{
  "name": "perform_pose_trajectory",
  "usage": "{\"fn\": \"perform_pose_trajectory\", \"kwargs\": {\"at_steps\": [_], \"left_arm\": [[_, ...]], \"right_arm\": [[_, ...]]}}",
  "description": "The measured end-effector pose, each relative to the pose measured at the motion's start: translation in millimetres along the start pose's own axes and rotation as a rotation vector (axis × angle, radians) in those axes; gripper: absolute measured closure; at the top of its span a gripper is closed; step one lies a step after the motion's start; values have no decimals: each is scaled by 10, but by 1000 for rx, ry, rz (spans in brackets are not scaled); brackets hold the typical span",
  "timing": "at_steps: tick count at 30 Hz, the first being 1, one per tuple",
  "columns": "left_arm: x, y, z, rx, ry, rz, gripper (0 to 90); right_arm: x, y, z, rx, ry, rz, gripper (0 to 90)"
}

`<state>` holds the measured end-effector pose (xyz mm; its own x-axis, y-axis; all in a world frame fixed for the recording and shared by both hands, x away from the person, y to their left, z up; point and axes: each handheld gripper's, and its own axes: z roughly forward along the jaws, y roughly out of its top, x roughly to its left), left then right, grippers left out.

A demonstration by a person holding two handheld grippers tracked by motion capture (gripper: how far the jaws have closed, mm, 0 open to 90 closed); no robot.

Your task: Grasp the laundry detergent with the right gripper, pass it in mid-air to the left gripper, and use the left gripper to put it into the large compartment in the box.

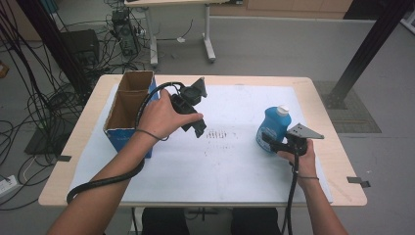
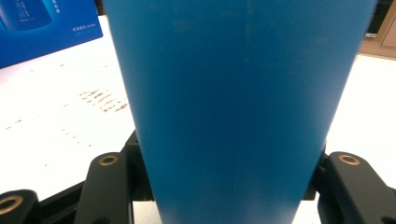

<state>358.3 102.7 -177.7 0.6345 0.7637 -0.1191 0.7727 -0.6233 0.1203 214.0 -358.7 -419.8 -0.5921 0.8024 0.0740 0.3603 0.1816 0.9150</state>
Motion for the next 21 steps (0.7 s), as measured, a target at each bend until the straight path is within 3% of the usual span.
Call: {"fn": "perform_pose_trajectory", "kwargs": {"at_steps": [11,21], "left_arm": [[-16,-34,-36,-12,-15,20,72],[-66,-84,-121,-29,-23,67,72]], "right_arm": [[-41,53,-56,-19,37,1,421],[-79,174,-122,-31,117,-2,422]]}}
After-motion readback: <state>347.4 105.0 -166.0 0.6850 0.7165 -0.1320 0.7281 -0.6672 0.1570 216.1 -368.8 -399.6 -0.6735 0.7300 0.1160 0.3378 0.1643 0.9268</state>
